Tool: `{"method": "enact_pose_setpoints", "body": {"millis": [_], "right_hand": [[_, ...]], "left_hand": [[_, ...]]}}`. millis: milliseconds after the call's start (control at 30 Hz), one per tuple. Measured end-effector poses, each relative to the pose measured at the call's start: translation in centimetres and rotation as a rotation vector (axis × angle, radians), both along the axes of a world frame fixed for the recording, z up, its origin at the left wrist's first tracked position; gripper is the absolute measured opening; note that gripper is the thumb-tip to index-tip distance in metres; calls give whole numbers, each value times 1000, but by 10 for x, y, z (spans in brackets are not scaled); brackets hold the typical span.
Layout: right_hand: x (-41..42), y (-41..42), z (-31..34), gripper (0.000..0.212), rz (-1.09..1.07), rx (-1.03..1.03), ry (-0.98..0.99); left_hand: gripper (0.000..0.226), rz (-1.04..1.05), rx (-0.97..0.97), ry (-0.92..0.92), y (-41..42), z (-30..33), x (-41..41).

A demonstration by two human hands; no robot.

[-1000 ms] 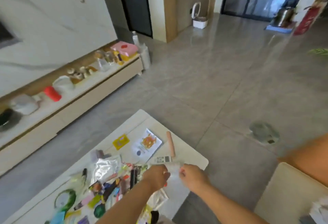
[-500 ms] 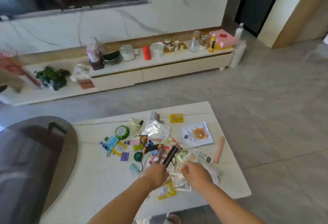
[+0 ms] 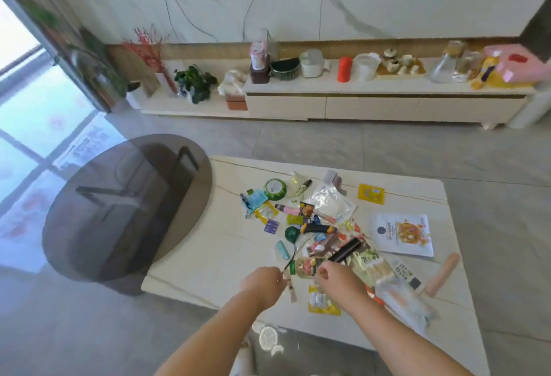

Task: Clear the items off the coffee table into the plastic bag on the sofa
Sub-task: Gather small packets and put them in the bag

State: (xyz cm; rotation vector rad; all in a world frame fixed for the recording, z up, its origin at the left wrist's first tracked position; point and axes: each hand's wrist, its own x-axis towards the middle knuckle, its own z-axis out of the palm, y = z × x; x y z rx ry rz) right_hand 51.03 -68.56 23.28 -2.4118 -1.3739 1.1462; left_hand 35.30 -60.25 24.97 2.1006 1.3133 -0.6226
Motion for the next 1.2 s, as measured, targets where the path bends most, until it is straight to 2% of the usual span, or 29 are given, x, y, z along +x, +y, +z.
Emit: {"method": "enact_pose_setpoints", "body": {"millis": [100, 333, 500, 600, 733, 967, 1200], "right_hand": [[-19, 22, 1, 28, 25, -26, -7], [-80, 92, -8, 16, -51, -50, -52], [-120, 157, -16, 16, -136, -57, -59], [-132, 187, -22, 13, -205, -40, -69], [-136, 214, -40, 18, -251, -55, -61], [-109, 261, -110, 29, -285, -84, -19], [-78, 308, -221, 26, -239, -65, 3]], "left_hand": [[38, 31, -10, 0, 17, -3, -24], [39, -23, -35, -12, 87, -16, -87], [39, -56, -43, -32, 171, -28, -123], [35, 19, -59, -62, 210, -41, -130], [30, 117, -101, -105, 233, -65, -128], [27, 245, -185, -173, 274, -134, -98], [32, 275, -157, -111, 326, -237, -61]]}}
